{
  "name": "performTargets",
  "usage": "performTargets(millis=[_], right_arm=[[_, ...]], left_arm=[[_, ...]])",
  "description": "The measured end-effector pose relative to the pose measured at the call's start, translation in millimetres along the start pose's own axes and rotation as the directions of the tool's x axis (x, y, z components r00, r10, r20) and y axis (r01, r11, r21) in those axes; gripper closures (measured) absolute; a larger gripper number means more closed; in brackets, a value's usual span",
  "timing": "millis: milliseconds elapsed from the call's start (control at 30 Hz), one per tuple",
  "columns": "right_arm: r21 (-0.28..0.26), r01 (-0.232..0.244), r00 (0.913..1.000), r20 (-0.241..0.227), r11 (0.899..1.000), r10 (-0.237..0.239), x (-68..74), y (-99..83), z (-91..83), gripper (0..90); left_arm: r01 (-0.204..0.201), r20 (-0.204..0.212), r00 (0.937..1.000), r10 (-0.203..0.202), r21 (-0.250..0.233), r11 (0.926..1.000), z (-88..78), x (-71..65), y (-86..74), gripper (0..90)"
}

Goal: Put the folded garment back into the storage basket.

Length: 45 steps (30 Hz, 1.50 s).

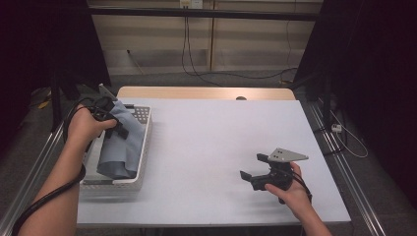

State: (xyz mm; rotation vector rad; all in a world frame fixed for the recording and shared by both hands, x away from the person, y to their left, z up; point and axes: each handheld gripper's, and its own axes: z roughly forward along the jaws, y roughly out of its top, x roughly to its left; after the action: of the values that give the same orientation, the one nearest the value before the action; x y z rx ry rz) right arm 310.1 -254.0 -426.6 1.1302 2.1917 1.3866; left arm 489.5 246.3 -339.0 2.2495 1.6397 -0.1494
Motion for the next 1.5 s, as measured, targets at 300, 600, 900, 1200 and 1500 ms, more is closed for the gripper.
performTargets(millis=[300, 600, 900, 1200, 1500], right_arm=[[0.001, -0.001, 1.0, -0.001, 1.0, 0.001, -0.4, 0.1, 0.0, 6.6], [0.001, 0.001, 1.0, 0.0, 1.0, -0.001, 0.0, 0.2, 0.6, 6.6], [0.001, -0.002, 1.0, 0.0, 1.0, 0.002, -0.8, -0.2, 0.0, 6.6], [0.002, -0.003, 1.0, 0.002, 1.0, 0.003, -1.1, -0.3, 0.5, 6.6], [0.001, -0.002, 1.0, 0.002, 1.0, 0.002, -1.5, -0.3, 0.6, 6.6]], left_arm=[[0.013, 0.006, 0.9999, -0.013, -0.001, 0.9999, 2.5, 0.9, -0.5, 68.3], [0.039, 0.025, 0.9989, -0.038, -0.016, 0.9991, 3.4, 7.8, -3.6, 64.4], [0.061, 0.033, 0.9977, -0.06, -0.037, 0.9975, 3.5, 7.5, -0.7, 51.4], [0.09, 0.018, 0.9958, -0.089, -0.058, 0.9942, 3.1, 10.8, 1.7, 41.7], [0.1, 0.01, 0.995, -0.099, -0.069, 0.9926, -2.9, 14.4, 2.2, 40.0]])
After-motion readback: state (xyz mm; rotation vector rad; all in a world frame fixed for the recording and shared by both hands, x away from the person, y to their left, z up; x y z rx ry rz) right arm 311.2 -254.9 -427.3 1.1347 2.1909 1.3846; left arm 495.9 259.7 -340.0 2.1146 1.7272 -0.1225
